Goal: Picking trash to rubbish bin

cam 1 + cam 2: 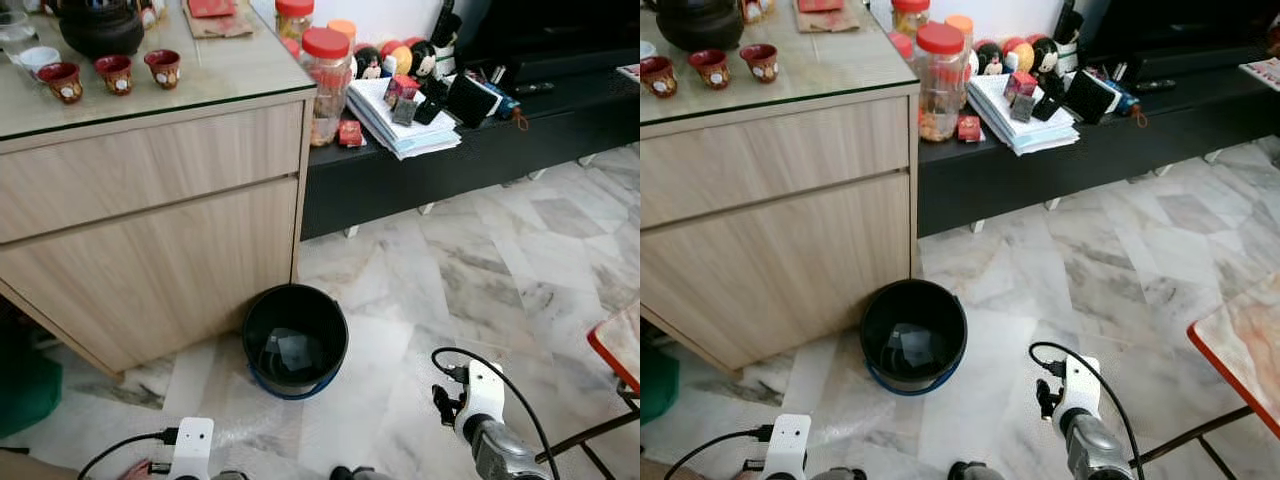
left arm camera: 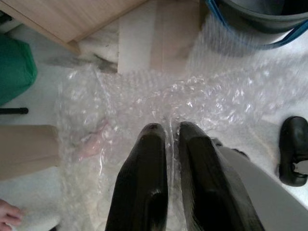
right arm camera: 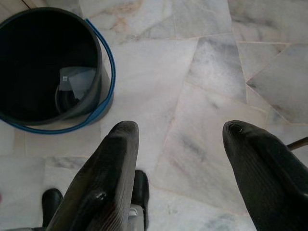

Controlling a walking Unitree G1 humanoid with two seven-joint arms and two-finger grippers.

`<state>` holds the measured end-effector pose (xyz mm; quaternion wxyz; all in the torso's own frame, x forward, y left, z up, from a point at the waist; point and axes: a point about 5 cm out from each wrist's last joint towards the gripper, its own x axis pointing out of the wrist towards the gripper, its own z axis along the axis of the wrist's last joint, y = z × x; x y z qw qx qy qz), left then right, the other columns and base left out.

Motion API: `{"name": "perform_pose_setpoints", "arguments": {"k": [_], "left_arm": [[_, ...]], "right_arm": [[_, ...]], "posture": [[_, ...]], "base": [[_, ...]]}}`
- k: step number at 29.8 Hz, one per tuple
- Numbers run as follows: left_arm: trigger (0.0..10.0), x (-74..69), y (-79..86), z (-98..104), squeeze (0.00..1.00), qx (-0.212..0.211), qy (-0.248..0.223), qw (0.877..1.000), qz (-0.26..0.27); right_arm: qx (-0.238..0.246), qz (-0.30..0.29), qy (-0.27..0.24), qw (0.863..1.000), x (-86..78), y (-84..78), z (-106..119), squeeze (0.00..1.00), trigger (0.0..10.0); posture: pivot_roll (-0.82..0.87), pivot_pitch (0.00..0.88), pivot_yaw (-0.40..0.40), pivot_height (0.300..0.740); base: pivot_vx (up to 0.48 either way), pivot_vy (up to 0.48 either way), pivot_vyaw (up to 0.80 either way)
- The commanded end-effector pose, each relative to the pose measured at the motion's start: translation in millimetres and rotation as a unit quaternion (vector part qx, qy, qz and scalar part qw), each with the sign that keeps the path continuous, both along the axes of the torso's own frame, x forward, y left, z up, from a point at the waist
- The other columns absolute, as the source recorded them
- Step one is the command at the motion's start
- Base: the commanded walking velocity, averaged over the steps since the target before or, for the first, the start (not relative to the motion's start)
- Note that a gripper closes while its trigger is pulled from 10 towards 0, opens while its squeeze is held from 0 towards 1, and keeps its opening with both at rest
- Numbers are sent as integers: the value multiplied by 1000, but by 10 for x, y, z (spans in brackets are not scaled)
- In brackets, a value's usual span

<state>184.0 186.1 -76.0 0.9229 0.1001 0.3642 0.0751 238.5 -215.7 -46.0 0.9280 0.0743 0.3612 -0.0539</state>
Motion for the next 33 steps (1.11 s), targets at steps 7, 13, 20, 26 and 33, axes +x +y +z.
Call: {"name": "perform_pose_setpoints", "arguments": {"k": [7,13,20,26,33], "left_arm": [[10000,-109,-27,-58,0,-8,16,1000,5],[10000,-60,-50,-35,0,-9,7,1000,4],[10000,-121,-53,-65,0,-7,17,1000,-5],[10000,-166,-46,-85,0,-7,24,1000,-2],[10000,-192,-58,-99,0,-8,28,1000,4]], "right_arm": [[-9,-7,11,1000,-44,-65,-19,0,10000],[-4,-5,13,1000,-62,-35,-37,0,10000],[-8,24,37,999,-154,17,-110,0,10000],[-14,35,57,998,-254,42,-177,0,10000],[-2,12,88,996,-404,101,-280,0,10000]], "posture": [[82,223,-133,740],[84,216,-129,740],[80,205,-122,740],[81,204,-122,740],[80,230,-130,740]], "base": [[0,0,0],[0,0,0],[0,0,0],[0,0,0],[0,0,0]]}}
